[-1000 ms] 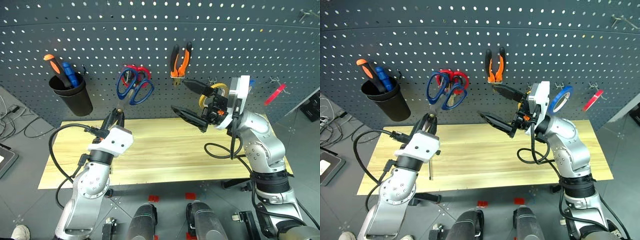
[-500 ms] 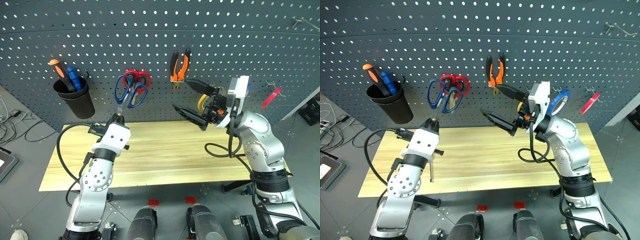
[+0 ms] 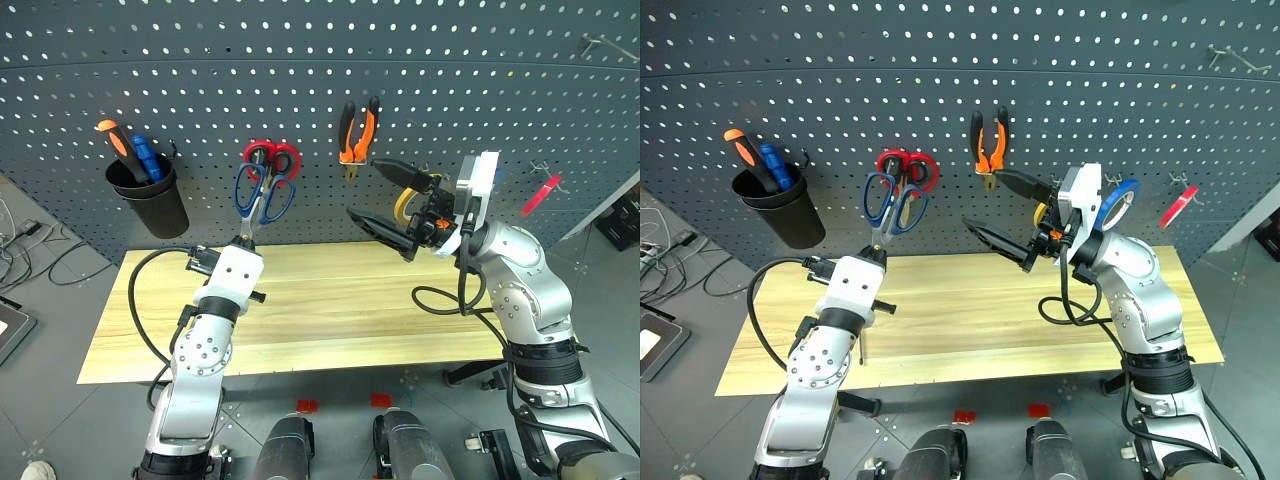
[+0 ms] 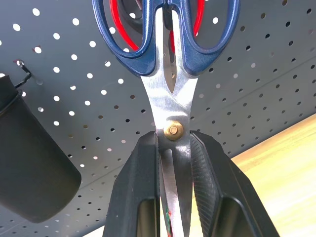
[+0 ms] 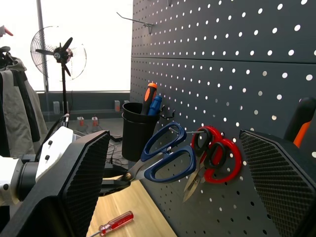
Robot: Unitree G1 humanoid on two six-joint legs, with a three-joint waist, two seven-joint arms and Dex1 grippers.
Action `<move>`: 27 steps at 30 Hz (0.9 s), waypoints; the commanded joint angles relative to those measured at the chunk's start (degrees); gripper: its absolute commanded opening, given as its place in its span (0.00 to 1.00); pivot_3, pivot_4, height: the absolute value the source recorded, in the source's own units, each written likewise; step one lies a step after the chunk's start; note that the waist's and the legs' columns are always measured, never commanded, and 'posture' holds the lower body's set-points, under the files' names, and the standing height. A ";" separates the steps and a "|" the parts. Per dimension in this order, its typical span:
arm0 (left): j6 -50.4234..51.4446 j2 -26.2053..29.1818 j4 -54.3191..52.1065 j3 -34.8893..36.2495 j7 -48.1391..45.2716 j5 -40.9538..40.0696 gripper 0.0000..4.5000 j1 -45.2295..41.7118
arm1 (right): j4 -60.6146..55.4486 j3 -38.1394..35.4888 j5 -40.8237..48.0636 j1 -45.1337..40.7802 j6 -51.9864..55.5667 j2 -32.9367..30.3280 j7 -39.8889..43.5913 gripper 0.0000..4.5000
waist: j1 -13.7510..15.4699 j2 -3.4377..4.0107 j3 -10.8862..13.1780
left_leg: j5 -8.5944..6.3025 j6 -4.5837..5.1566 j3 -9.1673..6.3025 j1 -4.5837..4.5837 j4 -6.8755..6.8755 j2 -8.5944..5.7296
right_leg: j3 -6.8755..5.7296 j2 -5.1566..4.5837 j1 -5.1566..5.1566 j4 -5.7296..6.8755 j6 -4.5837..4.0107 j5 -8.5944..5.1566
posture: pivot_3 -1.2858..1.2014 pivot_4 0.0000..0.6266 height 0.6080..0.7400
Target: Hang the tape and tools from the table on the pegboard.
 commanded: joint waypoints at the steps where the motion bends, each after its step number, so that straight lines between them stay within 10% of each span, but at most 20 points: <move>1: -0.07 0.30 -2.20 0.88 -0.45 -0.14 0.12 -0.02 | -3.04 -0.40 0.34 0.28 -0.32 -0.43 -0.30 1.00 | -0.02 0.00 -0.08 | 0.00 0.00 0.00 0.00 0.00 0.00 | 0.00 0.00 0.00 0.00 0.00 0.00 | 0.45 0.24 1.00; 14: 1.80 -0.41 -2.21 0.97 -0.90 -1.04 1.00 1.67 | -3.60 0.17 0.39 1.99 0.14 -1.79 1.09 1.00 | -0.04 0.01 -0.25 | -0.02 0.04 0.01 0.03 0.02 0.00 | 0.03 0.00 0.03 0.01 0.00 0.00 | 0.46 0.29 1.00; 27: 22.73 -12.05 -4.61 13.28 3.84 -7.18 1.00 10.25 | -5.02 12.81 -11.38 5.03 0.98 -7.25 3.90 1.00 | 0.21 0.02 1.98 | -0.32 0.56 -0.01 0.47 0.10 0.02 | 0.05 -0.01 0.55 -0.07 -0.03 -0.02 | 0.47 0.54 1.00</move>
